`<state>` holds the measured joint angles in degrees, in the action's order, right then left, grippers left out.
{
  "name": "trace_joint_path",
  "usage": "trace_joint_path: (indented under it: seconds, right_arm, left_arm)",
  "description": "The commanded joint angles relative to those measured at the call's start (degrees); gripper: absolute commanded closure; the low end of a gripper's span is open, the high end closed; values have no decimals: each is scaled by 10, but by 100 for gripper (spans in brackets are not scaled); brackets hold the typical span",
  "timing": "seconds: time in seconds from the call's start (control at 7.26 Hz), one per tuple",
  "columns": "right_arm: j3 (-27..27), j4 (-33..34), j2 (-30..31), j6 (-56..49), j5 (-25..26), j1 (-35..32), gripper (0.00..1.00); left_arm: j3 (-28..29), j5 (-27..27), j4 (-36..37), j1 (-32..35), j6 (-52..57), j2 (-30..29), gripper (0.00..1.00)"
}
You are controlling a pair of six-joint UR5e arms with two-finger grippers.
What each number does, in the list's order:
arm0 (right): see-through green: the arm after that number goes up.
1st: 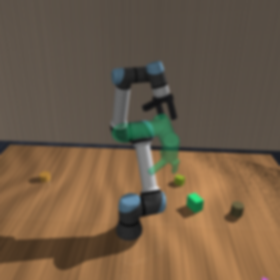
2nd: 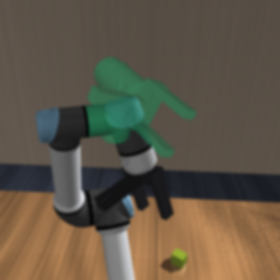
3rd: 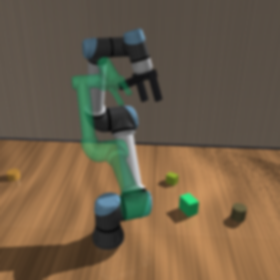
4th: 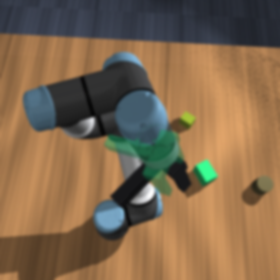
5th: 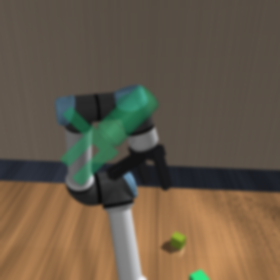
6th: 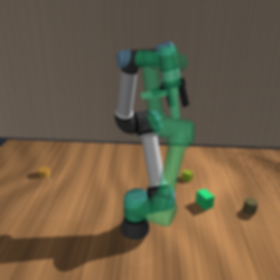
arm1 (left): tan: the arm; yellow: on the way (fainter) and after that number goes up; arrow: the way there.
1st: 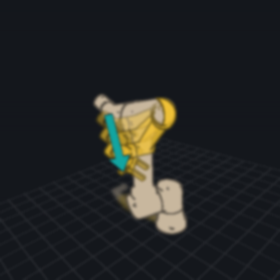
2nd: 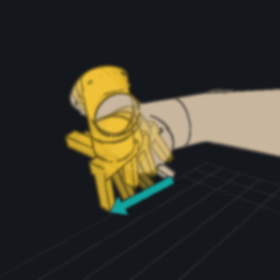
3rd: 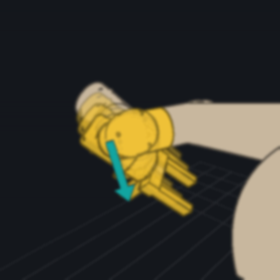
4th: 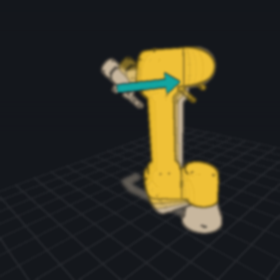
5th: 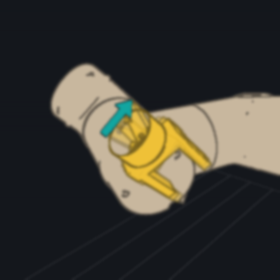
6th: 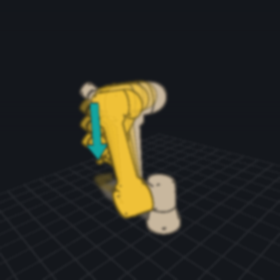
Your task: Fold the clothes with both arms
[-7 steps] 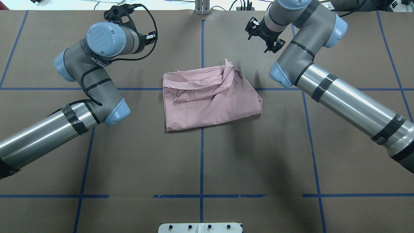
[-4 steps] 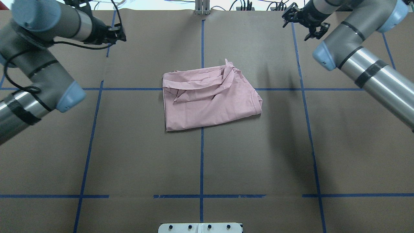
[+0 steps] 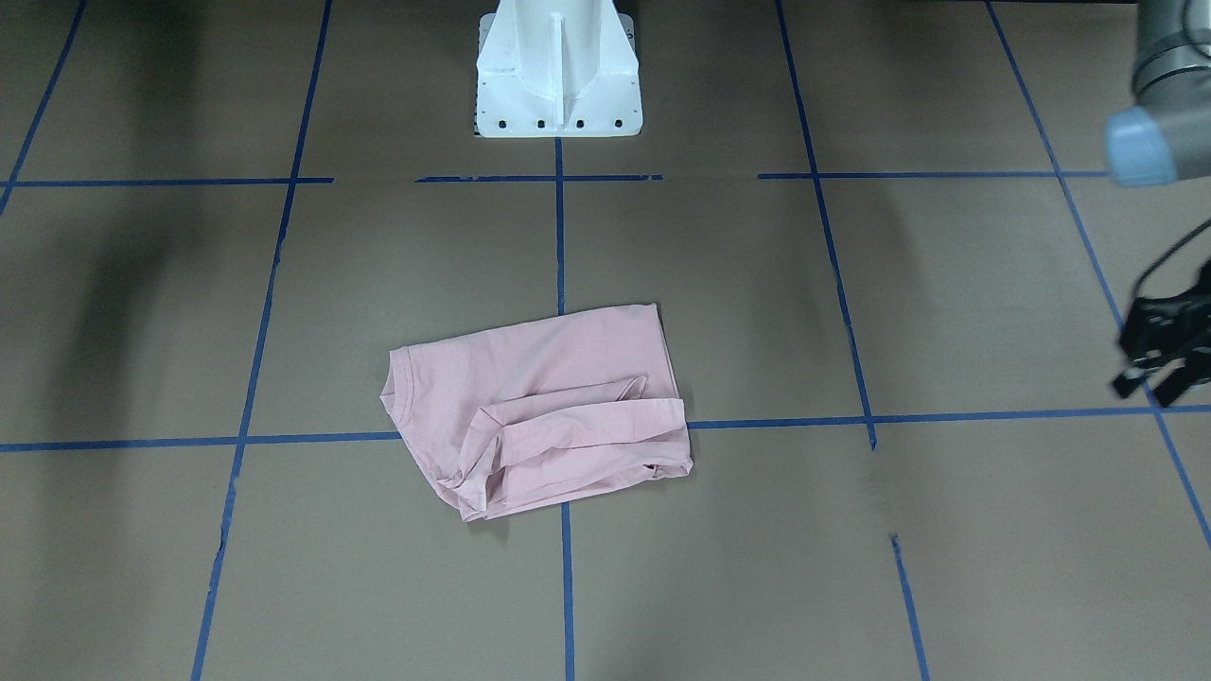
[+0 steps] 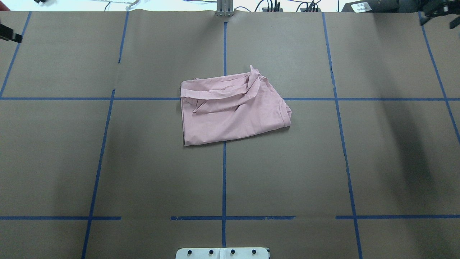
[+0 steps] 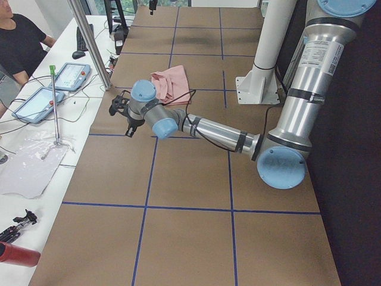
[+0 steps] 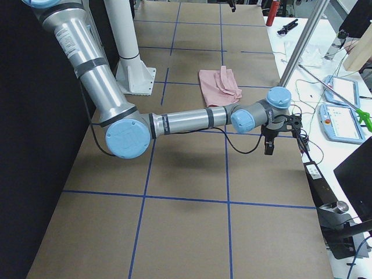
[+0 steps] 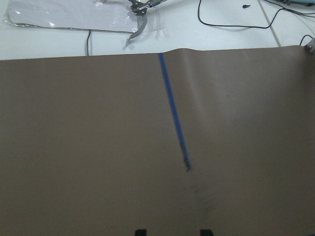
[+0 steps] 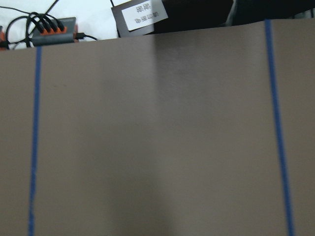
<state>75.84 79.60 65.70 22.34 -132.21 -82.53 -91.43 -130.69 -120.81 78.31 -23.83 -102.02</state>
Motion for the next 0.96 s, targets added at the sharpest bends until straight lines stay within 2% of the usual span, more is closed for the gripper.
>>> trace_joint_path:
  seconds: [0.0,0.14,0.28,0.69,0.83]
  right_arm:
    - [127,130,121,-204,3,-55,0]
    - [150,133,161,-205,-1,-54,0]
    - [145,133,175,-205,-4,-49,0]
    - [147,129,182,-204,-16,-33,0]
    - [146,126,182,-197,-15,-26,0]
  left_arm:
    - [-13,-39,152,115,207,51,41]
    - [-28,-58,264,137,221,62,36]
    - [-91,-48,283,132,235,139,0]
    - [-101,-57,266,129,240,188,0]
    - [-85,-57,263,128,241,188,0]
